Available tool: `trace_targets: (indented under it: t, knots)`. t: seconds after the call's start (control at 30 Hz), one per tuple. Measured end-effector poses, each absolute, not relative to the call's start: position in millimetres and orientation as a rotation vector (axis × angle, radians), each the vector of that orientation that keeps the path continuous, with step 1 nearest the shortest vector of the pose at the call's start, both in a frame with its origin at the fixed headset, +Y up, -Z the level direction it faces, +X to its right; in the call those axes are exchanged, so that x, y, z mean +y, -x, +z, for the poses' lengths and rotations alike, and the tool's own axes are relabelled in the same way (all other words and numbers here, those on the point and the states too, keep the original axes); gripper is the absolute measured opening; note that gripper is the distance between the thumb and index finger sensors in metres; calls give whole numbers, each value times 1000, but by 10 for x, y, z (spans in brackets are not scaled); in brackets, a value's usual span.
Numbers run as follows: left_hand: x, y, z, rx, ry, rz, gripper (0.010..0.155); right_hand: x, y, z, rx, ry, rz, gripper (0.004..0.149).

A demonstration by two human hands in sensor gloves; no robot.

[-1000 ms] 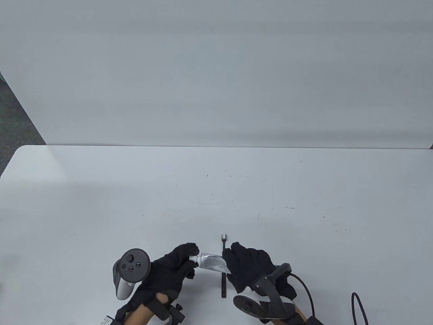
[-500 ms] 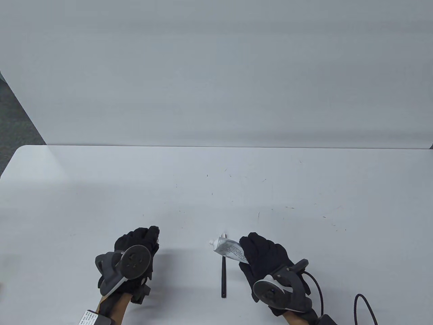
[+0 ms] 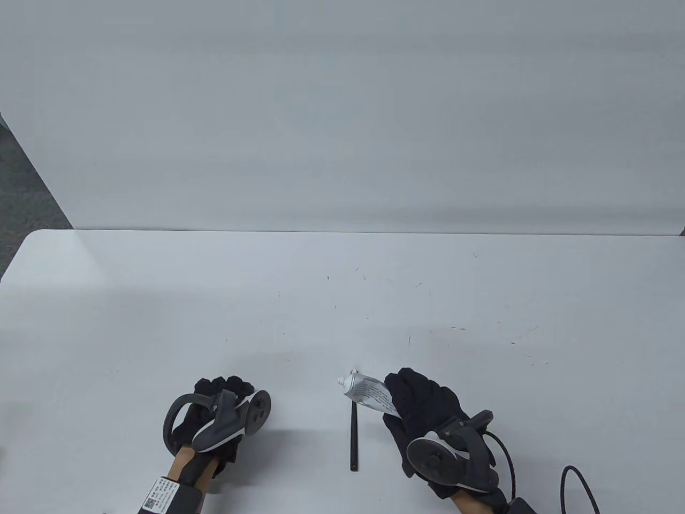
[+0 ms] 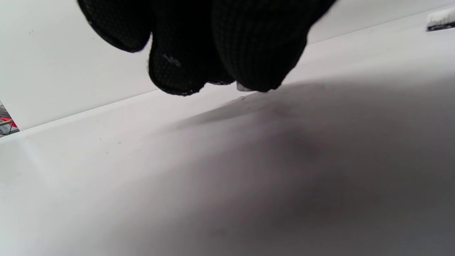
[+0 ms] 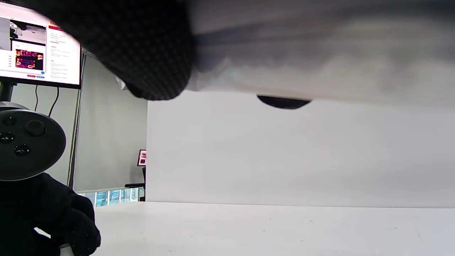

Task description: Squeeze toothpaste onto toothbrush

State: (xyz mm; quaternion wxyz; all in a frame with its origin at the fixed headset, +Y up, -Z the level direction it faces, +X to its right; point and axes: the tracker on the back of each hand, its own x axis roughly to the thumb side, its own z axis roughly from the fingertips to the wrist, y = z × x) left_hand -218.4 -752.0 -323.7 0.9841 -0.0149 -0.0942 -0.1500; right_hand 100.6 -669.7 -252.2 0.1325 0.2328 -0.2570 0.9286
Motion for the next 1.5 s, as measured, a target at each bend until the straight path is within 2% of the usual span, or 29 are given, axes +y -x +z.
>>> trace_targets:
  t: [0.4, 0.53, 0.67, 0.77, 0.87, 0.97, 1.13, 1.23, 1.33, 1.43, 1.5]
  knots:
    - [-7565, 2182, -3253, -178, 76, -291, 52, -6714, -1013, -2532, -724, -666, 2696, 58]
    - [-7535, 2218, -3258, -155, 91, -259, 56, -6718, -1012, -2536, -719, -666, 2699, 58]
    - [-7416, 2256, -3230, -132, 75, -222, 61, -6717, -1022, -2538, -719, -659, 2696, 58]
    - [-7199, 2300, -3164, -95, 51, -212, 67, -6697, -1046, -2539, -719, -640, 2673, 58]
    - [-6917, 2312, -3004, -84, -49, -103, 69, -6664, -1067, -2541, -689, -596, 2596, 58]
    - [-6747, 2176, -2819, -174, -165, 82, 62, -6615, -1062, -2526, -635, -544, 2450, 58]
    - [-6740, 1798, -2676, -412, -91, 619, 66, -6574, -966, -2431, -586, -514, 2293, 59]
    - [-6839, 1598, -2632, -492, 23, 969, 71, -6585, -839, -2364, -579, -556, 2290, 59]
    - [-6901, 1512, -2617, -478, 101, 1153, 68, -6628, -675, -2292, -611, -645, 2367, 59]
    - [-6957, 1547, -2626, -415, 71, 1222, 57, -6651, -570, -2243, -657, -675, 2408, 60]
    - [-7002, 1557, -2624, -413, 105, 1285, 54, -6659, -528, -2224, -690, -686, 2430, 60]
